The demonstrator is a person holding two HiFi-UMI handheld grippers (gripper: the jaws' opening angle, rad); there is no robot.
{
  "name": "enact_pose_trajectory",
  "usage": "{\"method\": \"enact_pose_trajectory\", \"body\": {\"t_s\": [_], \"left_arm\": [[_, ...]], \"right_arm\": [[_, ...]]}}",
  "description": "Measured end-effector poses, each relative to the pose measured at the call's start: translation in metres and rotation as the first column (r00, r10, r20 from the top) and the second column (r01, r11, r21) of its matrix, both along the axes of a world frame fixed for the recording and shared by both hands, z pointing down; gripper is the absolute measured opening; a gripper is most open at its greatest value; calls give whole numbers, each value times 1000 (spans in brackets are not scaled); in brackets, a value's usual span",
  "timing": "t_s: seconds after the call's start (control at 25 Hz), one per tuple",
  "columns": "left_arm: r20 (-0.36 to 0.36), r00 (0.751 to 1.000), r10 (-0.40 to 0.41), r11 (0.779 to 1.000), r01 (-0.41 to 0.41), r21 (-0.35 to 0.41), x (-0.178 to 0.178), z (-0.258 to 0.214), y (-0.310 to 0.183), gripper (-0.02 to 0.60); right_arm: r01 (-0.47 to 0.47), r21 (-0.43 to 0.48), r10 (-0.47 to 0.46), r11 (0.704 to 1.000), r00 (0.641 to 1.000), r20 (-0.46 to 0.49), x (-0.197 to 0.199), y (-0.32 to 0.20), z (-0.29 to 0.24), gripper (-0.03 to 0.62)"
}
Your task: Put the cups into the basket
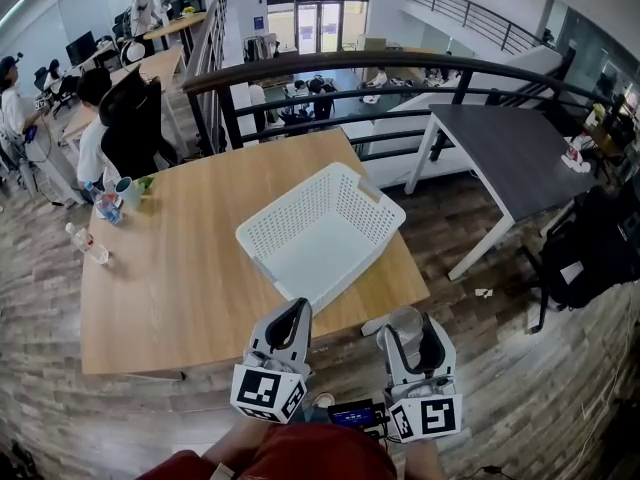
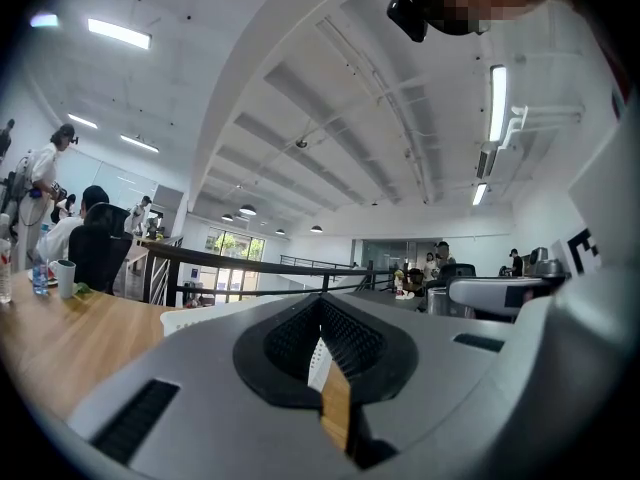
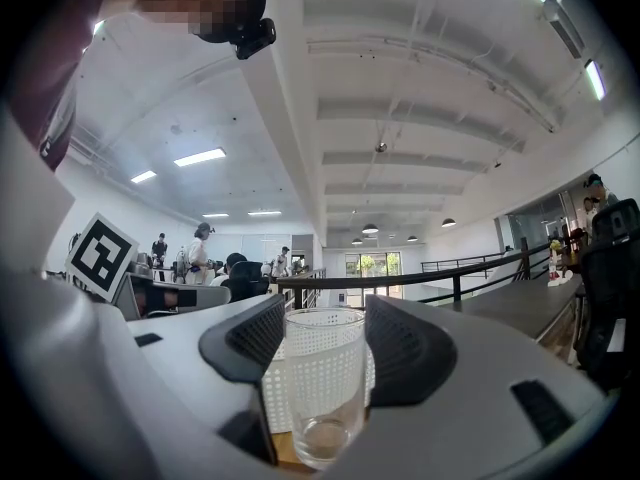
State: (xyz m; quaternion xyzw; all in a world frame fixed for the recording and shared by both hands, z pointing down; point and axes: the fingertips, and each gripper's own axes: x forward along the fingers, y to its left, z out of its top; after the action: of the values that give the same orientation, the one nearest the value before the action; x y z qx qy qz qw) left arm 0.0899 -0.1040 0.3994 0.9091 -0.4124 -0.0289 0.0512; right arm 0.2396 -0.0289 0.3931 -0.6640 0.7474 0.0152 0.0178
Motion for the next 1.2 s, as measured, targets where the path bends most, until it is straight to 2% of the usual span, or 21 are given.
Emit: {"method": "enact_pose_trajectory", "body": {"t_s": [0.68, 1.2], "left_arm": [[4, 1000, -23, 1000, 23, 10, -12, -5, -42, 6], [-1, 1000, -16, 1000, 16, 2, -37, -7, -106, 6]], "right_arm": [[30, 20, -30, 999, 1000, 4, -11, -51, -8, 258], [12, 27, -12, 1000, 1000, -11, -29, -112, -20, 258]]}}
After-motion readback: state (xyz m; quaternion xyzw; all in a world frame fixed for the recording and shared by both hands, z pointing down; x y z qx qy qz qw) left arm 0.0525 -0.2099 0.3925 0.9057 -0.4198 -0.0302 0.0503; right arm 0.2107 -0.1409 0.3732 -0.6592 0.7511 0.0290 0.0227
